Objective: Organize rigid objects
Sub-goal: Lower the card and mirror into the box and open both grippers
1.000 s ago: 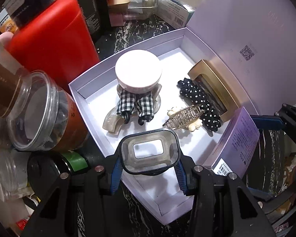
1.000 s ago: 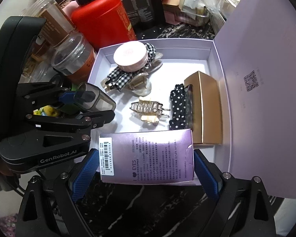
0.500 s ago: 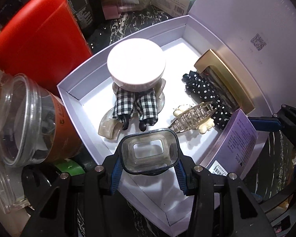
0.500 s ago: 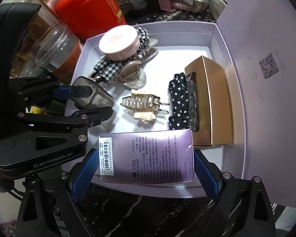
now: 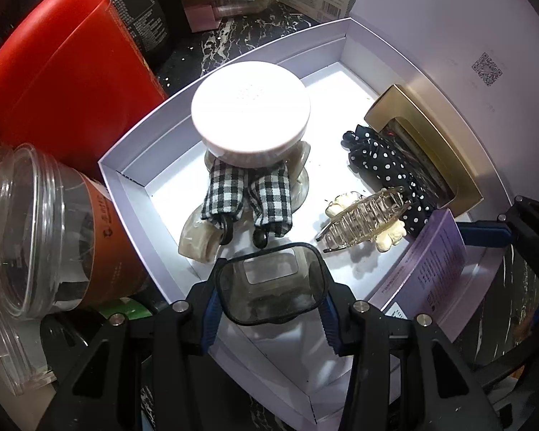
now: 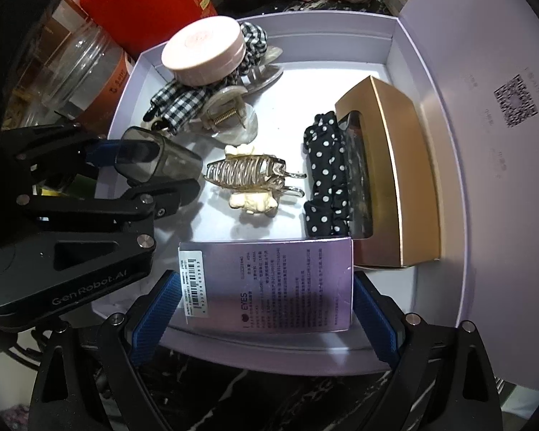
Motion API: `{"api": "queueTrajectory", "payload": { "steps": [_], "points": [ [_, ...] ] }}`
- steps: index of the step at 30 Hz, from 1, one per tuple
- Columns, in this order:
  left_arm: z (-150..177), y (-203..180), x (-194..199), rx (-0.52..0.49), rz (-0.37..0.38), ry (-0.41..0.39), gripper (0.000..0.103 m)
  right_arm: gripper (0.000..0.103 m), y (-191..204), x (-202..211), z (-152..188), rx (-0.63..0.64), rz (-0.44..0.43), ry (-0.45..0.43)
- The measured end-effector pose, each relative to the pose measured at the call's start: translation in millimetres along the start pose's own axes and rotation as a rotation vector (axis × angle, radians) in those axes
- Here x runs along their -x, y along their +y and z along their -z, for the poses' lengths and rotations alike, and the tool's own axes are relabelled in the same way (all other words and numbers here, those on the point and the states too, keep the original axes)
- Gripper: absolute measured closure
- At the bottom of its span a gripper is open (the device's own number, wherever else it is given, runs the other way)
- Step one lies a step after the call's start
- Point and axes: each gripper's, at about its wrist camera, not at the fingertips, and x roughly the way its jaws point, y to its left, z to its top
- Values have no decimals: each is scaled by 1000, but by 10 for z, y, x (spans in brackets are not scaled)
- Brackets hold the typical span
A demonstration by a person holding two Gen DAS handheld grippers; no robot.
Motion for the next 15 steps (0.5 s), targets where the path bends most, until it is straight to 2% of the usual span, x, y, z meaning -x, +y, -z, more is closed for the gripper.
{"api": "queueTrajectory", "payload": {
  "steps": [3, 10, 13, 15],
  "points": [
    [-11, -12, -15, -7, 0, 19, 57, 9, -22, -23, 4, -18, -11, 19],
    [-5, -5, 1, 6, -10, 22, 57, 7, 1, 28, 17, -6, -1, -2],
    [7, -11, 35, 4, -12, 14, 48, 3, -3, 69, 17, -7, 20, -19],
    [10, -25, 67, 0, -15, 5, 48, 3, -16, 98, 17, -14, 13, -27]
  ]
}}
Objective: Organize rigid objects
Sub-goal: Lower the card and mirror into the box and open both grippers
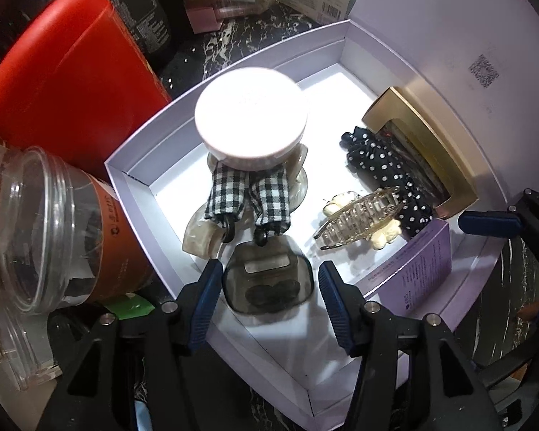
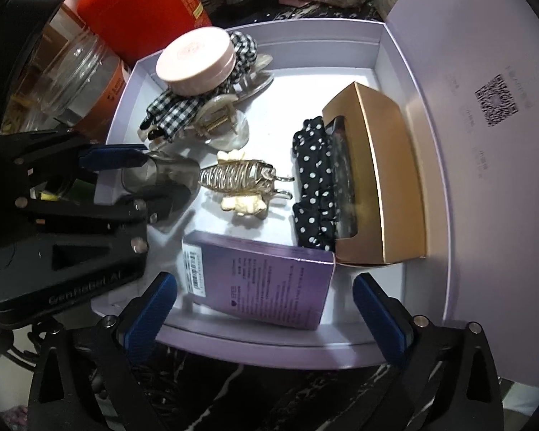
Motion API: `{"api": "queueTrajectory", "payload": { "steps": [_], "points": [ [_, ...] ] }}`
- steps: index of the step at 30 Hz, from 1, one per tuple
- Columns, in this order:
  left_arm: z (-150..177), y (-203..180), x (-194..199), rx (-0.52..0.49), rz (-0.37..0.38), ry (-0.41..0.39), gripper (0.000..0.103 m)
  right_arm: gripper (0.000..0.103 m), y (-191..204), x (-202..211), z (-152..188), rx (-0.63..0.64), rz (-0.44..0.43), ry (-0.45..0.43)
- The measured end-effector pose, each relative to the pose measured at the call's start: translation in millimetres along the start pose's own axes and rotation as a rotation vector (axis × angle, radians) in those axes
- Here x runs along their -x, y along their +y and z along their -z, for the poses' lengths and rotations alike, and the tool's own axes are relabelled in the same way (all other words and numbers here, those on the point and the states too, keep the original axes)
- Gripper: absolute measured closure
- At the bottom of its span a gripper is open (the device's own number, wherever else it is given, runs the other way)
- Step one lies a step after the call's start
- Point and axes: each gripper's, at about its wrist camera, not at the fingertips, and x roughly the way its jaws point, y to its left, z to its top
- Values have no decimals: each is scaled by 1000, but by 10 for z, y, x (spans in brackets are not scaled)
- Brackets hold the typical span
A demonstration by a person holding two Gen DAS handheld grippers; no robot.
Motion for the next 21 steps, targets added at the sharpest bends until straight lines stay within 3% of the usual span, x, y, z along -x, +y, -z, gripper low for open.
{"api": "queueTrajectory", "payload": {
  "steps": [21],
  "points": [
    [26, -25, 363, 30, -29, -52, 48, 3, 42, 342, 135, -6, 22, -36]
  ]
}}
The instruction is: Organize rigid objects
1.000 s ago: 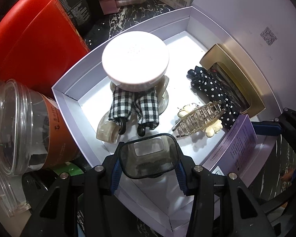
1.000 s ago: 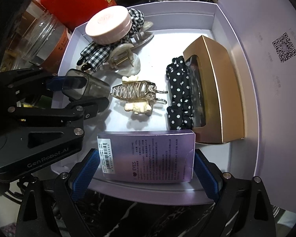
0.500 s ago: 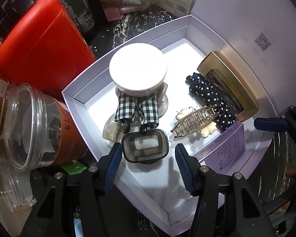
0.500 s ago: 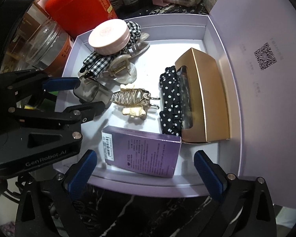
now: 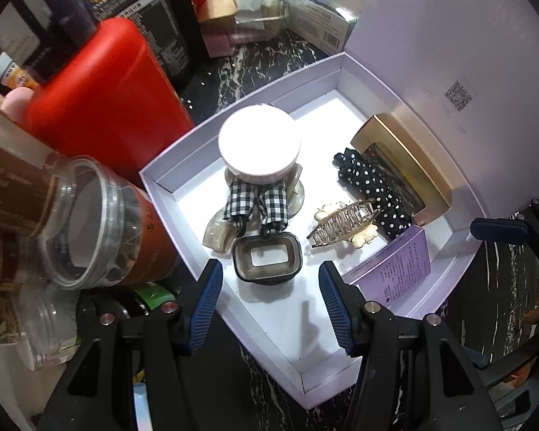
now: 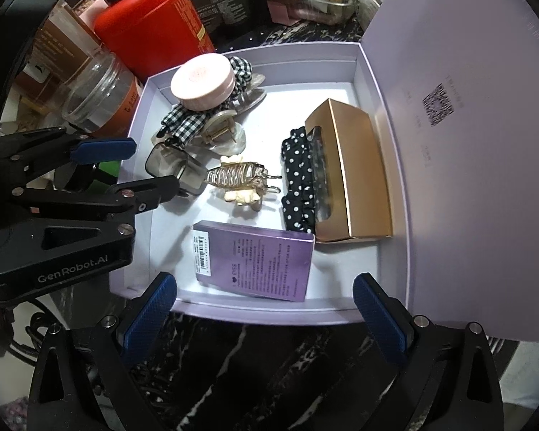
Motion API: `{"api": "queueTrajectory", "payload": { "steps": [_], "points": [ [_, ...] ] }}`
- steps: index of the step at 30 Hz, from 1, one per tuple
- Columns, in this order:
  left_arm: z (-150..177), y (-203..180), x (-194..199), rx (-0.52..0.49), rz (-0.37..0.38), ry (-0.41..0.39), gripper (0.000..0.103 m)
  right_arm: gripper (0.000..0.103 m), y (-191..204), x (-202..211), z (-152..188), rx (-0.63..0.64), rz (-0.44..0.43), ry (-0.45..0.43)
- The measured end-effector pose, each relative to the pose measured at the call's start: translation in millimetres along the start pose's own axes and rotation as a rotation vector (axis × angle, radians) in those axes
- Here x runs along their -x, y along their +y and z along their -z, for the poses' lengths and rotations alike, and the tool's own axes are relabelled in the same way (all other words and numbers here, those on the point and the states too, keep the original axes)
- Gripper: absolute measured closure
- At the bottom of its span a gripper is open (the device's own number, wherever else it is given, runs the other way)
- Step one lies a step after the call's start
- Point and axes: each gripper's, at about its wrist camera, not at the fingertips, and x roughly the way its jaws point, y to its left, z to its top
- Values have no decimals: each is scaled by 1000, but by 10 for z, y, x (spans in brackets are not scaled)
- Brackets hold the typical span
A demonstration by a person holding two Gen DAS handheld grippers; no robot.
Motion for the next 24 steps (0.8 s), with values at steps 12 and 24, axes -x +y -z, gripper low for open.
{"api": "queueTrajectory", "payload": {
  "steps": [12, 24],
  "points": [
    [124, 91, 389, 76, -14, -64, 48, 3, 74, 419, 38, 28, 10, -67],
    [260, 172, 742, 161, -53, -142, 0, 3, 109, 640, 40, 49, 28, -135]
  ]
}}
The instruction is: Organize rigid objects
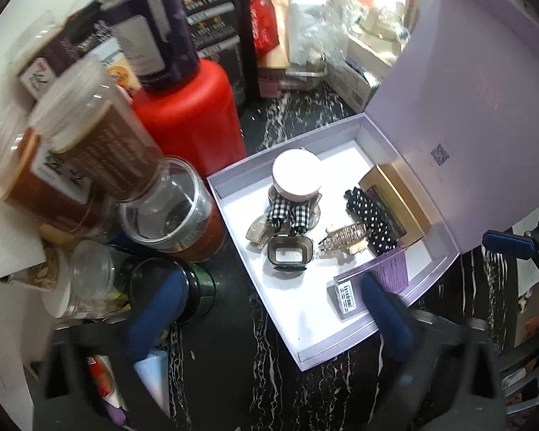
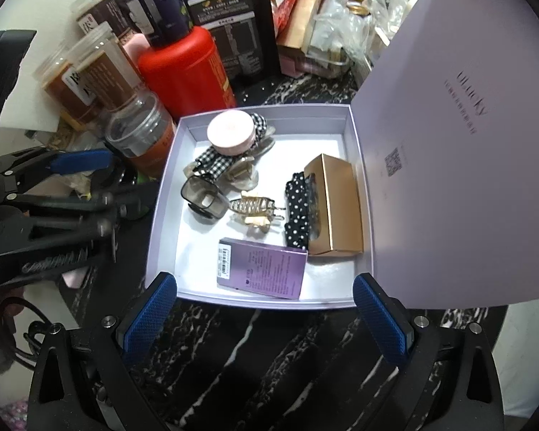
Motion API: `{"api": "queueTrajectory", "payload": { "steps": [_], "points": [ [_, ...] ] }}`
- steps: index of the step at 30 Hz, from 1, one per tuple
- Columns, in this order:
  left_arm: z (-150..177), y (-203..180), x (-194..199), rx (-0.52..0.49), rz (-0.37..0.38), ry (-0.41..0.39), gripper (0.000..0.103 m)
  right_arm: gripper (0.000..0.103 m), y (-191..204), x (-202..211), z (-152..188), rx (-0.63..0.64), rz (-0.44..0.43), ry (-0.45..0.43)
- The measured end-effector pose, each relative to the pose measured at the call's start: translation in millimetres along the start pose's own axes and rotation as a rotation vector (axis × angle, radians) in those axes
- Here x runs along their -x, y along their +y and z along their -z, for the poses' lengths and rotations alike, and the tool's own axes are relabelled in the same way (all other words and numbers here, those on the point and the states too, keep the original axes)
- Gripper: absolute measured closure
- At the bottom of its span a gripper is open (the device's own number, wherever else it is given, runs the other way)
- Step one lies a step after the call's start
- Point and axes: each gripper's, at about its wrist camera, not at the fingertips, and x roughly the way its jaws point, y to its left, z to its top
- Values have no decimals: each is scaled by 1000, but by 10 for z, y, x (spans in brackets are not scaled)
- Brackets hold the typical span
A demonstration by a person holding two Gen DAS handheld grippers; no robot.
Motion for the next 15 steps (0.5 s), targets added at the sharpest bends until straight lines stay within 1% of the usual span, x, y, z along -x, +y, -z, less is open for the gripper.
{"api": "queueTrajectory", "payload": {
  "steps": [5, 15],
  "points": [
    [55, 54, 194, 38, -13, -20, 0, 3, 18, 176, 10, 6, 4, -32],
    [225, 92, 510, 76, -38, -52, 0, 3, 109, 394, 67, 28, -13, -73]
  ]
}}
